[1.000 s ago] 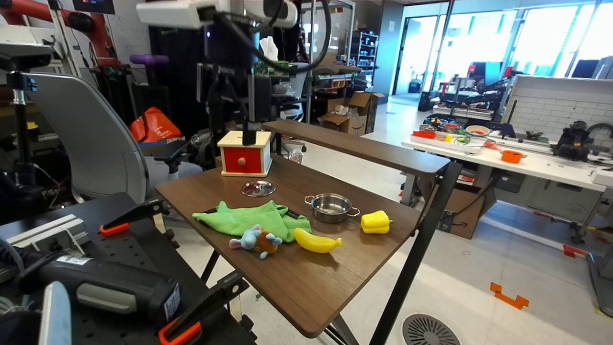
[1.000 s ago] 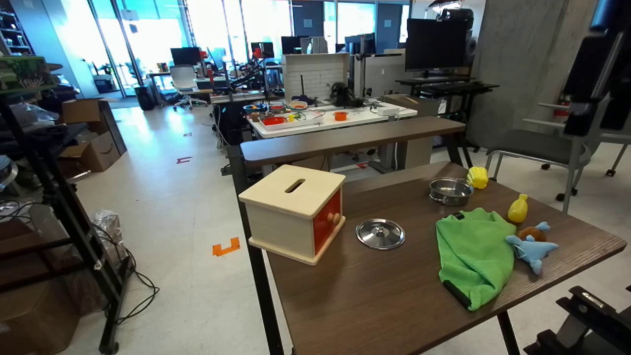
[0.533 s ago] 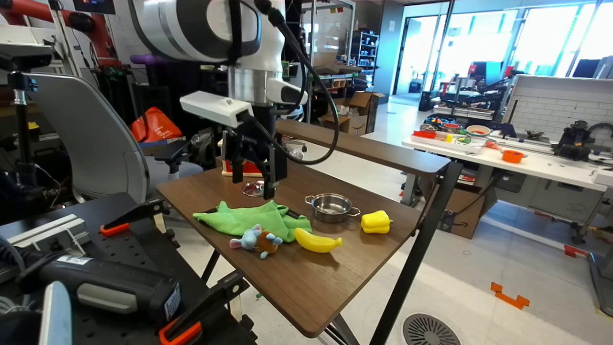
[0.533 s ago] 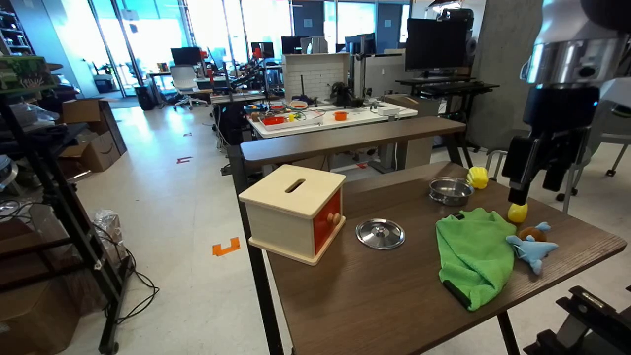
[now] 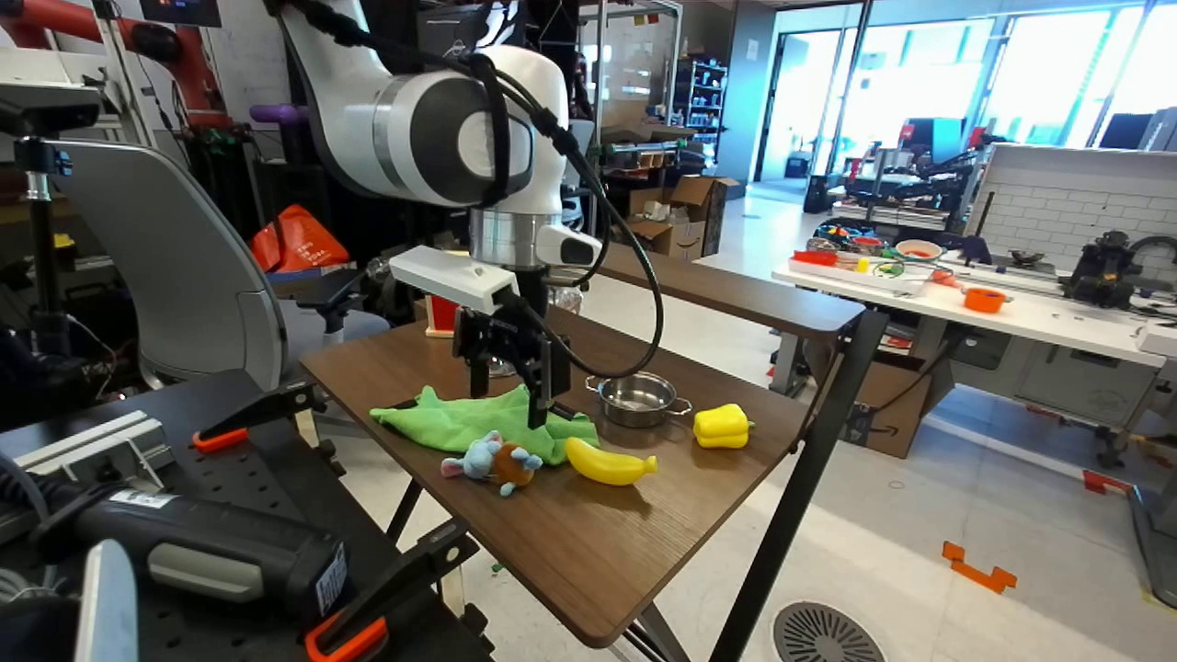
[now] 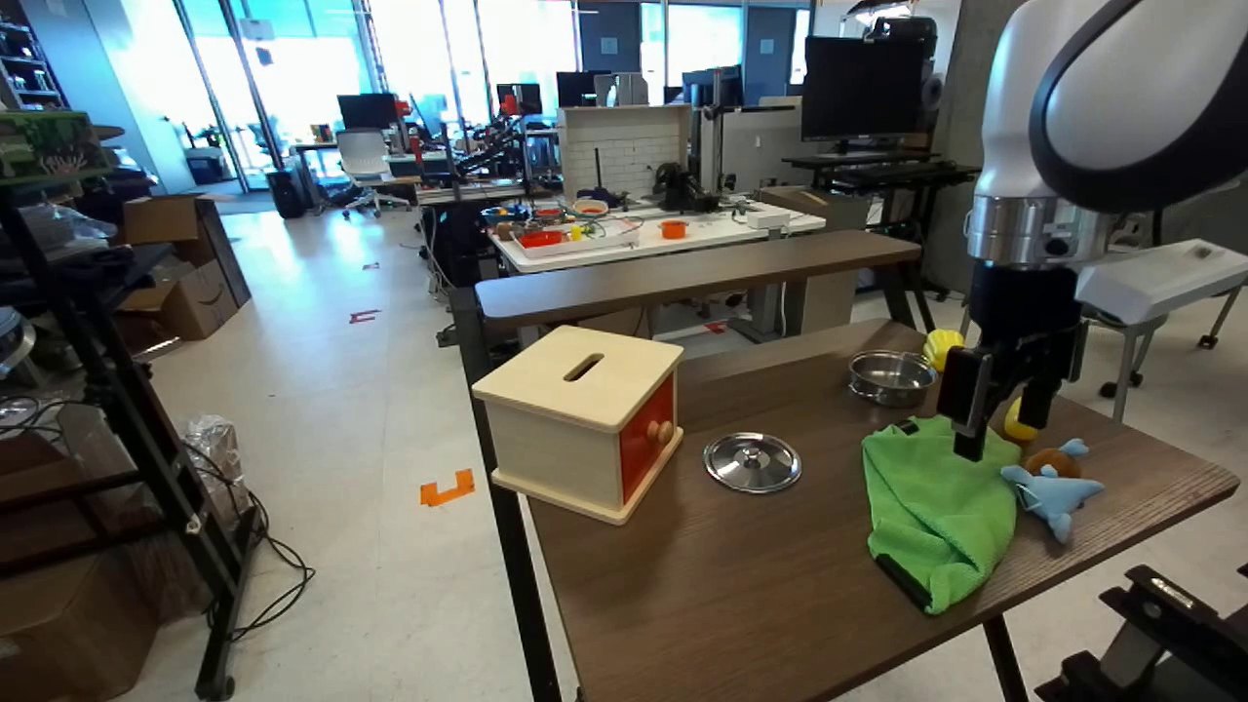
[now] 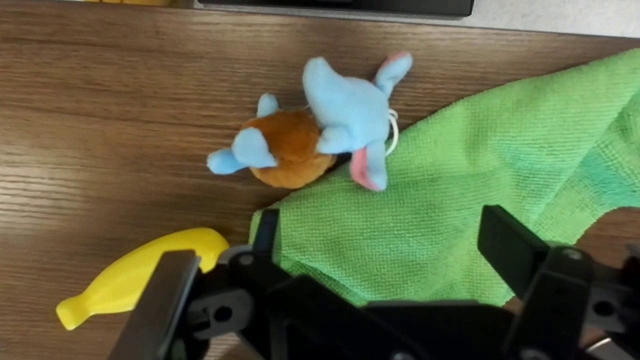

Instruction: Move the green towel to the left

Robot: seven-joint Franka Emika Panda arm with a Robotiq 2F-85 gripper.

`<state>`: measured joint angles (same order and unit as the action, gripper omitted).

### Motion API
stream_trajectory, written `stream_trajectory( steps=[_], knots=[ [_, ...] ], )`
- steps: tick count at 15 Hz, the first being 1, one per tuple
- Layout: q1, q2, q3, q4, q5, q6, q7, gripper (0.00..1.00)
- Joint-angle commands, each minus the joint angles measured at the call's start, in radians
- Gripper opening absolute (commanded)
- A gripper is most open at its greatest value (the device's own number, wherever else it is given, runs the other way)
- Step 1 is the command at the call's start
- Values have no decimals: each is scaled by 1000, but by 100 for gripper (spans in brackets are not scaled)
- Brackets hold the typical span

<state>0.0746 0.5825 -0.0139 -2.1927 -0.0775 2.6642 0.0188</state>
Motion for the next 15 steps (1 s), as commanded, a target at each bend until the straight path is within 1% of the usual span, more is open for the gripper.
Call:
stream_trajectory(
  steps=[1,4,5,10,15],
  knots=[
    [37,84,-21,70,-32,1,27,100],
    [59,129,-18,92,-33,-25,27,100],
    [75,146,-24,95,-43,-10,30,100],
    [143,223,-39,151,-80,-29,56,100],
    [210,273,-21,220,-107,-80,61,100]
  ],
)
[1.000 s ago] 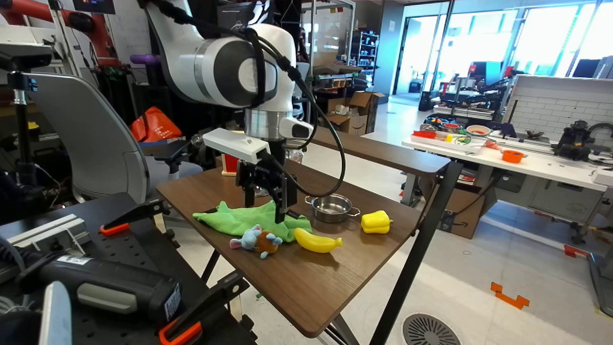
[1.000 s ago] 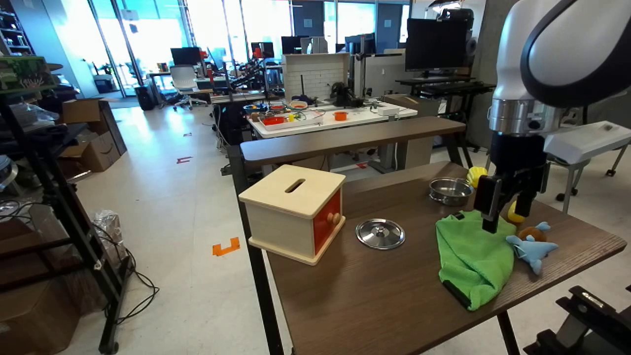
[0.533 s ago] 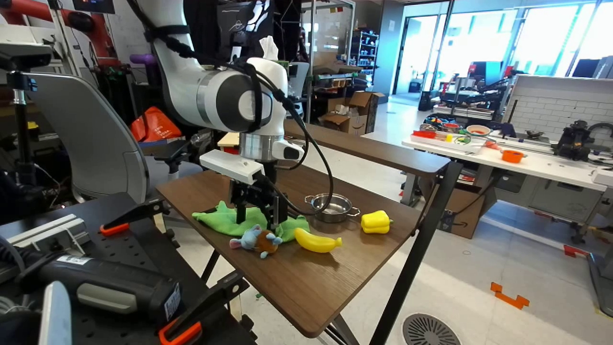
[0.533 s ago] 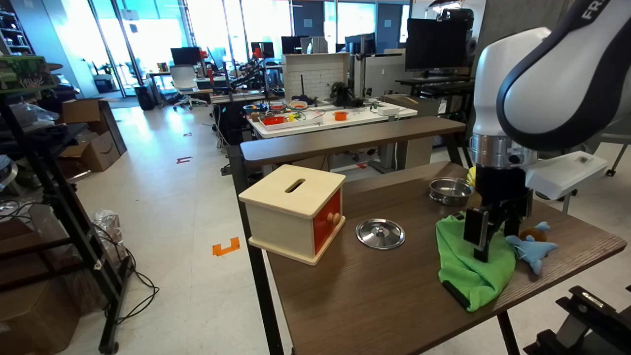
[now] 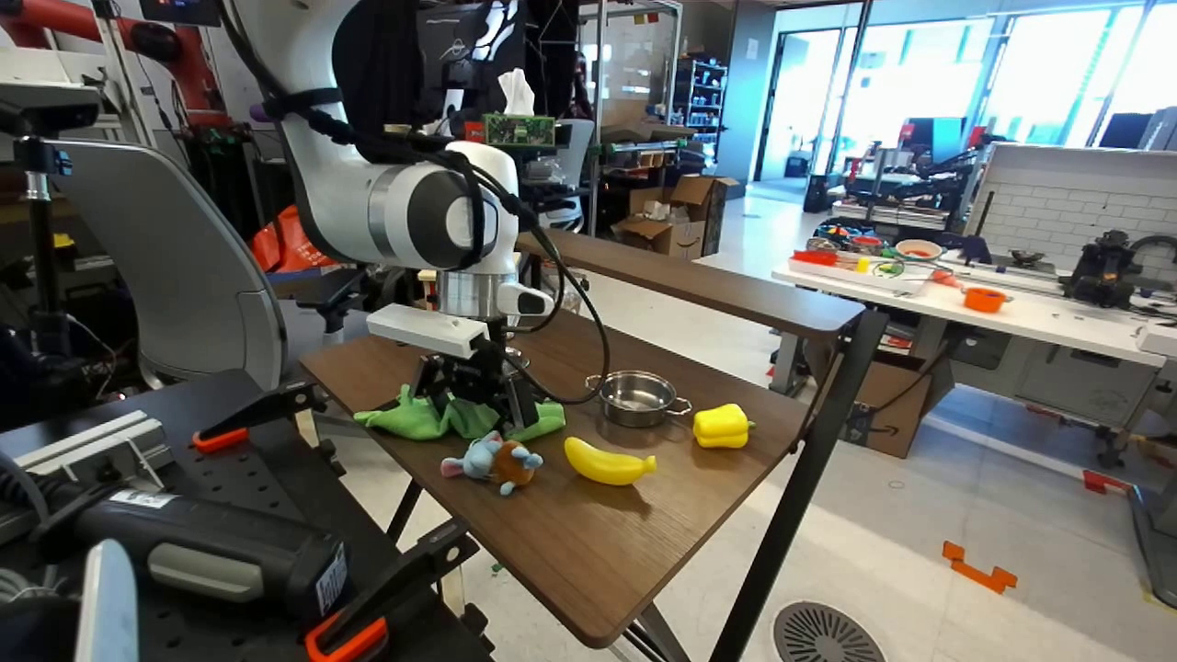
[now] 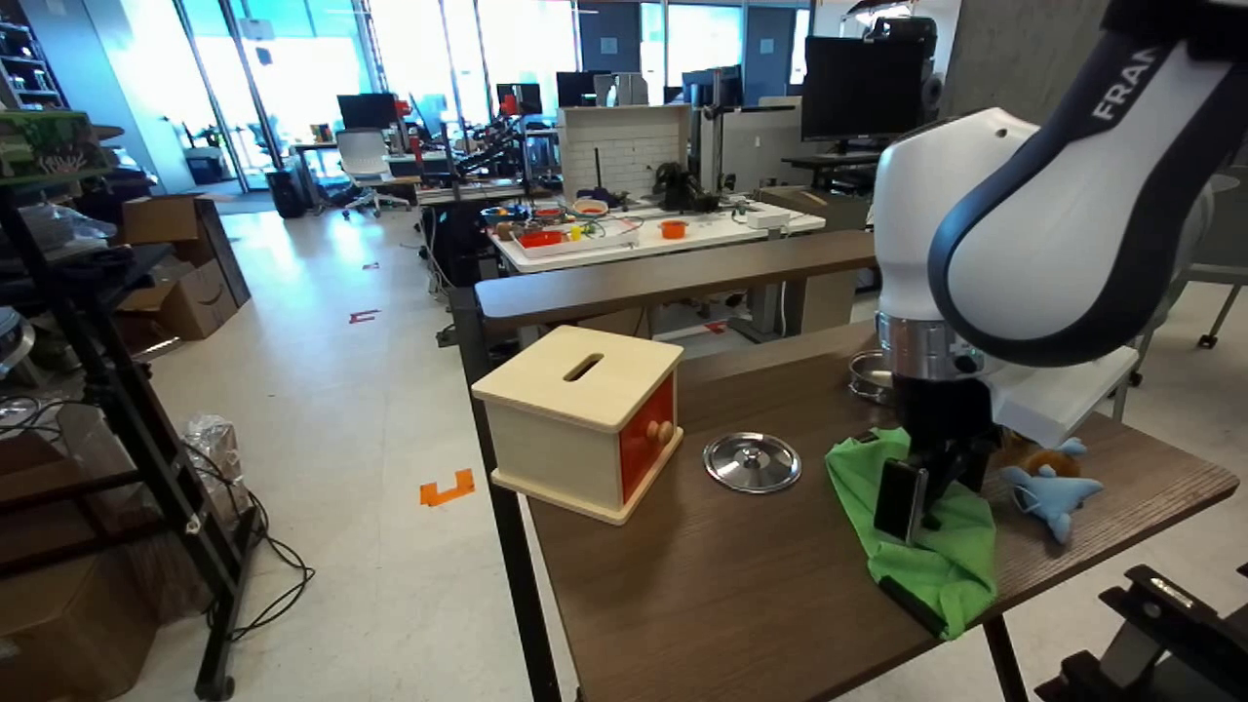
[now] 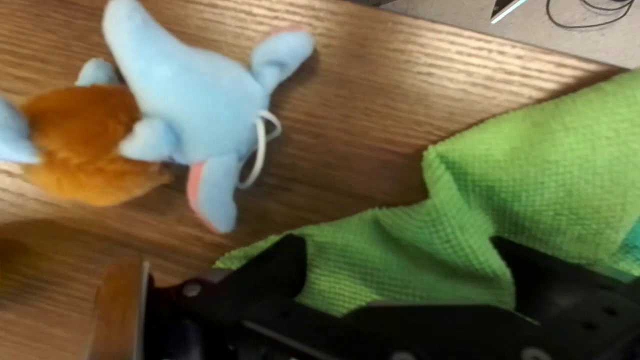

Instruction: Move the green towel to the left

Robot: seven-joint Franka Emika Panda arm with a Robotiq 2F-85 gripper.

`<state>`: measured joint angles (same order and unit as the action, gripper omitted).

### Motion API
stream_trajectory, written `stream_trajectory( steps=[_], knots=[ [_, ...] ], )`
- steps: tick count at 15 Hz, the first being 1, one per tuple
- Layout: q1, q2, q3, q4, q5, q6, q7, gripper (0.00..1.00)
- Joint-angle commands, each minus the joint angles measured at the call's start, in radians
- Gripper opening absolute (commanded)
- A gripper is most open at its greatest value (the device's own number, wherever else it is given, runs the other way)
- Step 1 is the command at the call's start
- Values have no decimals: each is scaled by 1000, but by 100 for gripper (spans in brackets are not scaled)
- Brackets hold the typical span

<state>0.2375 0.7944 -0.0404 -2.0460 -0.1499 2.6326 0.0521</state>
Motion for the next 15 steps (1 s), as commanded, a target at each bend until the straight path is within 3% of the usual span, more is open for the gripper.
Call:
stream_trajectory(
  steps=[1,6,15],
  knots=[
    [61,66,12,89,-40,-64,28,100],
    [119,108,59,195,-41,-113,28,100],
    [164,214,145,387,-14,-240,26,100]
  ],
)
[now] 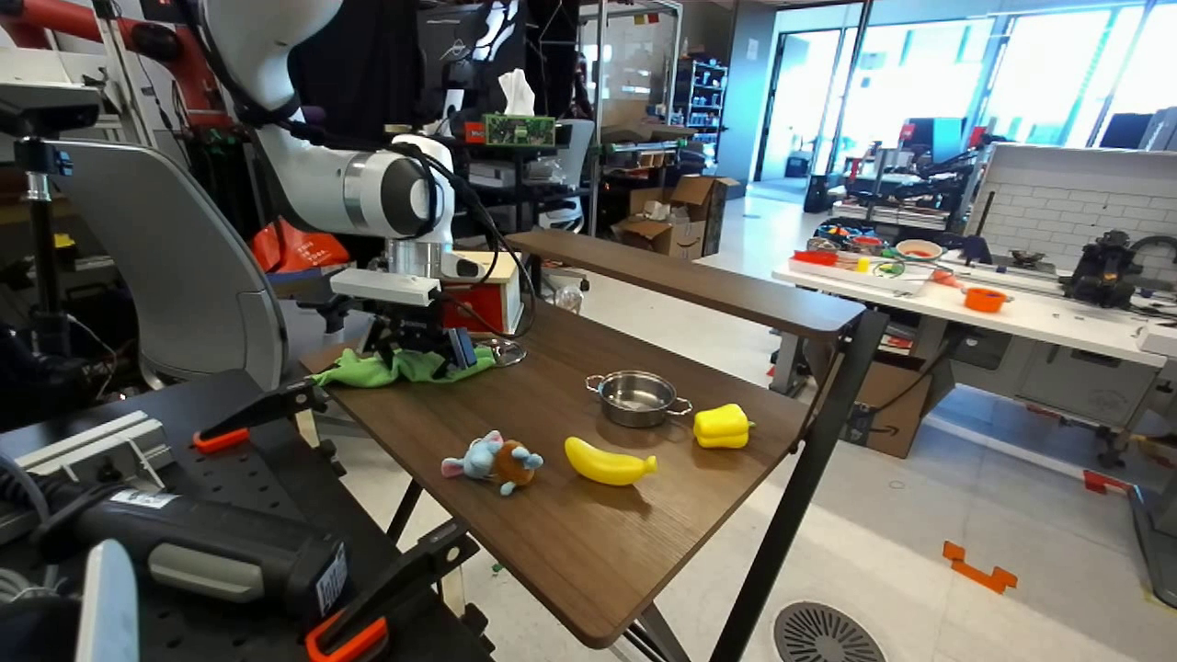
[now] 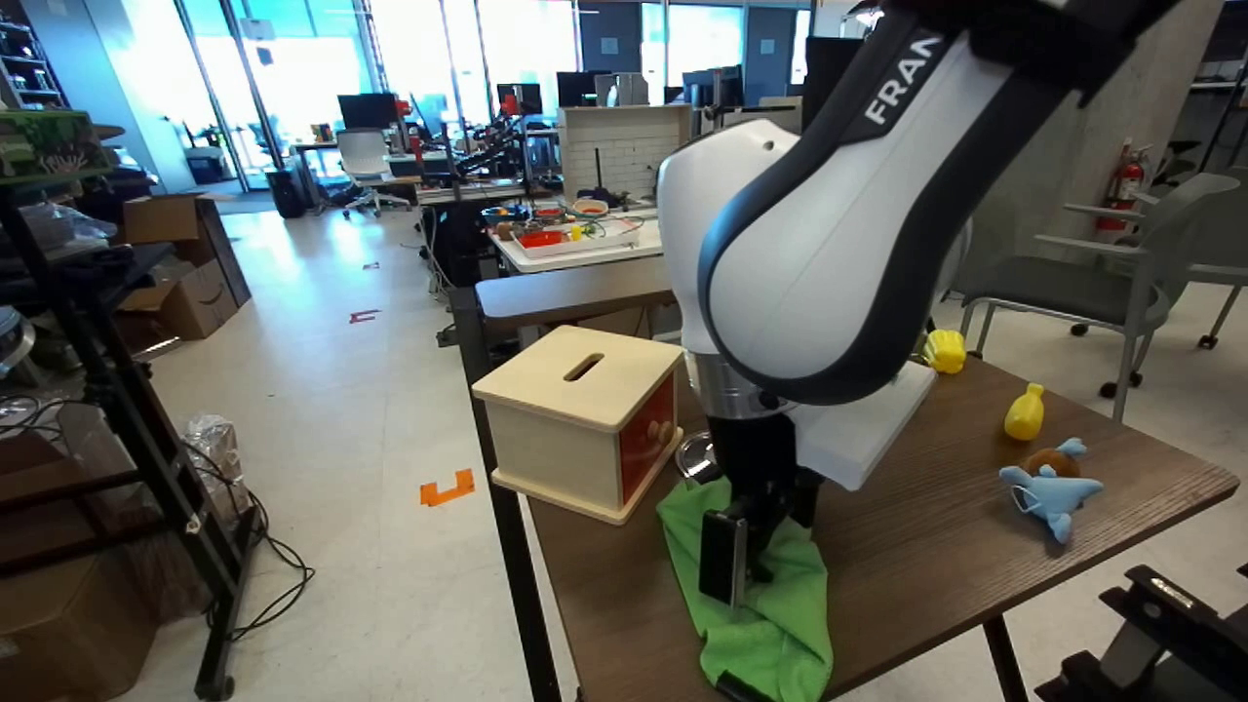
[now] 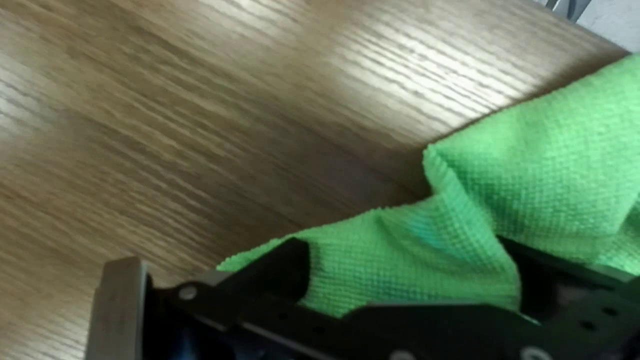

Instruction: Move the green towel to the left

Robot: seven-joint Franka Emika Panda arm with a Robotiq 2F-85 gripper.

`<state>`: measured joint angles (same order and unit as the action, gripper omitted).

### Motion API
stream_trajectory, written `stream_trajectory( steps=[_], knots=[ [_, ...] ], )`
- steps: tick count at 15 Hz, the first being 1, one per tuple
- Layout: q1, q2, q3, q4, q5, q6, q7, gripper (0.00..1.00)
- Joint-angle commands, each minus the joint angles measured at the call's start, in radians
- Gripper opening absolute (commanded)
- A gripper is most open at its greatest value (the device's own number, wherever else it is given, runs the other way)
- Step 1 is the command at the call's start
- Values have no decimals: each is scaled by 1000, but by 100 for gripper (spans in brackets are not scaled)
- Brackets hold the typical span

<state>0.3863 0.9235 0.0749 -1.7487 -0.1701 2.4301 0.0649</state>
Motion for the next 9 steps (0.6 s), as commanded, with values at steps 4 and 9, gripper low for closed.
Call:
stream_trajectory(
  steps=[4,9],
  knots=[
    [44,114,49,135,5,-68,25,100],
    [84,114,64,141,2,-61,44,100]
  ],
)
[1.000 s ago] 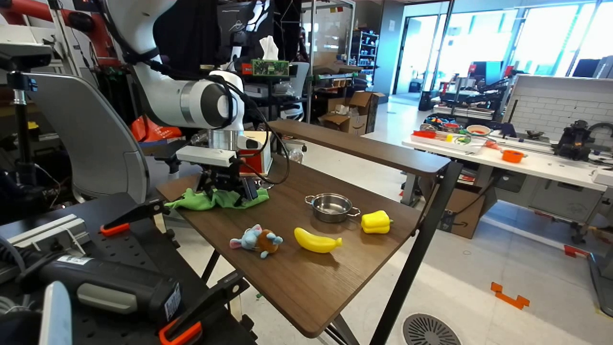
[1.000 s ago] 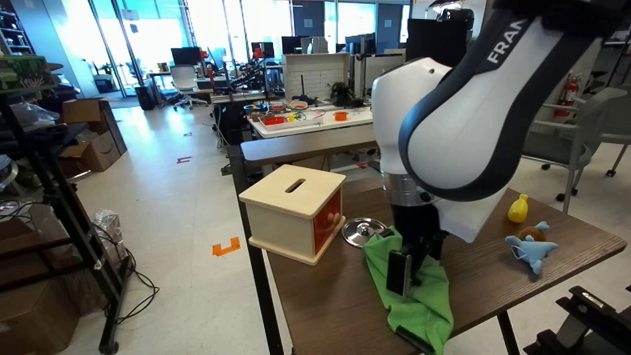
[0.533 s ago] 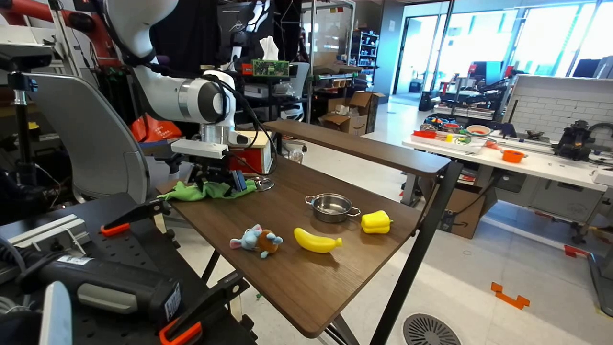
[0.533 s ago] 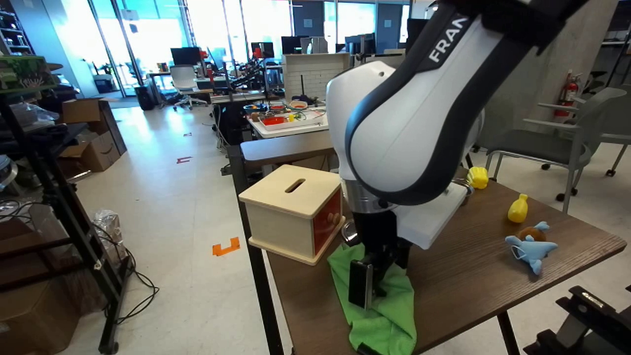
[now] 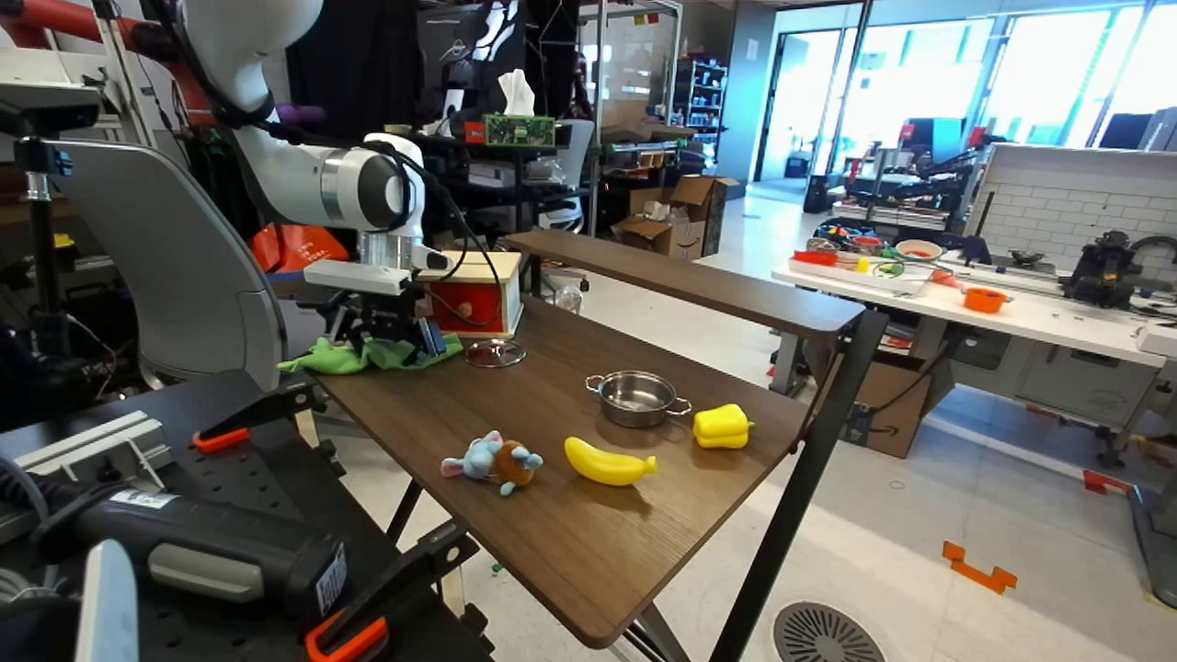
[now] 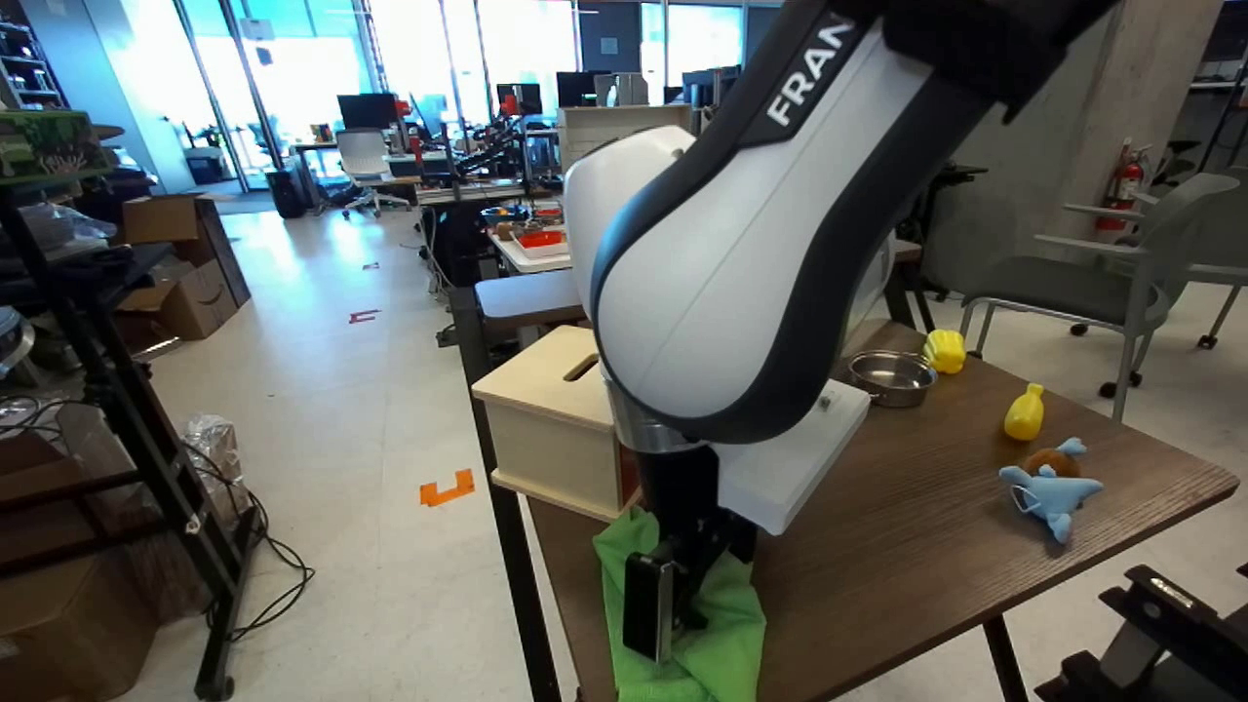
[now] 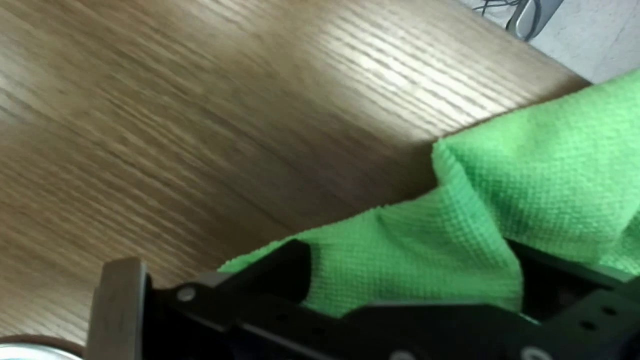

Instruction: Move the green towel to the left

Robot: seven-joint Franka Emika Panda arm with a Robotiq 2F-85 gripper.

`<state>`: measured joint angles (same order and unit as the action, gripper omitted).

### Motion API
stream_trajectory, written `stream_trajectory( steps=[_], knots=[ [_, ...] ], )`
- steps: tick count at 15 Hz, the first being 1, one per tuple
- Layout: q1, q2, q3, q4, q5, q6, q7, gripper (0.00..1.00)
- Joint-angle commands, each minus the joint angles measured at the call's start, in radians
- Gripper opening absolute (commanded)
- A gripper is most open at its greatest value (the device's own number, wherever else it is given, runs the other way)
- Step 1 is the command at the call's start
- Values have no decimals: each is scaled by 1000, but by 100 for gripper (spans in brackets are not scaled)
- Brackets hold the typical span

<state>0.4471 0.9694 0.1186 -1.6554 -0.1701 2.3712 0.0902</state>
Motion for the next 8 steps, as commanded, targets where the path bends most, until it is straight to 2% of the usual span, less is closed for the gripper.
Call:
stream_trajectory(
  steps=[1,8],
  knots=[
    [32,65,18,44,-2,3,23,100],
    [63,-56,-18,-42,-29,18,72,100]
  ],
)
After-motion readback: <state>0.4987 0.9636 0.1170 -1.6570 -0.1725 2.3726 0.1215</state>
